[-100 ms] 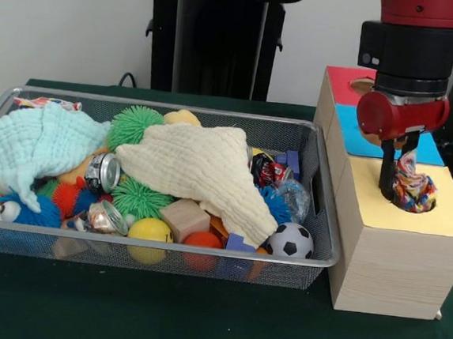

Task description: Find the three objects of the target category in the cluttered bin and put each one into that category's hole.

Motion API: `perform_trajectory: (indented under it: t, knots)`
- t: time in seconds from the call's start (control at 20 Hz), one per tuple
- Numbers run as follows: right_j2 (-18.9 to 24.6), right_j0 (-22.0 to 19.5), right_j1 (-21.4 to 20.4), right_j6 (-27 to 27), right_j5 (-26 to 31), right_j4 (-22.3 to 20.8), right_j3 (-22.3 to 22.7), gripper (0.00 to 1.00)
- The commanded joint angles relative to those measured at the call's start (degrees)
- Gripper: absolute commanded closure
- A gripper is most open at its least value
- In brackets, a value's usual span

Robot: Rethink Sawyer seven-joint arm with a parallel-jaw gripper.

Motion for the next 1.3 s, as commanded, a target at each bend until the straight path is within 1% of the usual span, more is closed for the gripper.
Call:
perform_trajectory:
  t: [0.05,0.55,0.65,0.75,0.9,1.0,1.3]
  knots:
    - [0.1,-1.77,3.07,9.03,-0.5,0.64,-0.57,0.0]
    - [-0.6,-1.21,3.0,9.01,0.22,0.6,-0.98,0.0]
    - [-0.94,-1.03,2.34,9.39,0.87,0.92,-0.86,0.0]
    - [-1.09,-0.86,1.56,9.31,2.72,1.39,-0.88,0.0]
    - [-0.79,-1.16,-0.47,8.34,7.65,2.58,0.13,0.0]
    - [-0.51,-1.31,-1.42,8.08,9.53,3.34,0.36,0.0]
    - [-0.45,-1.36,-2.86,7.83,11.26,4.05,0.73,0.0]
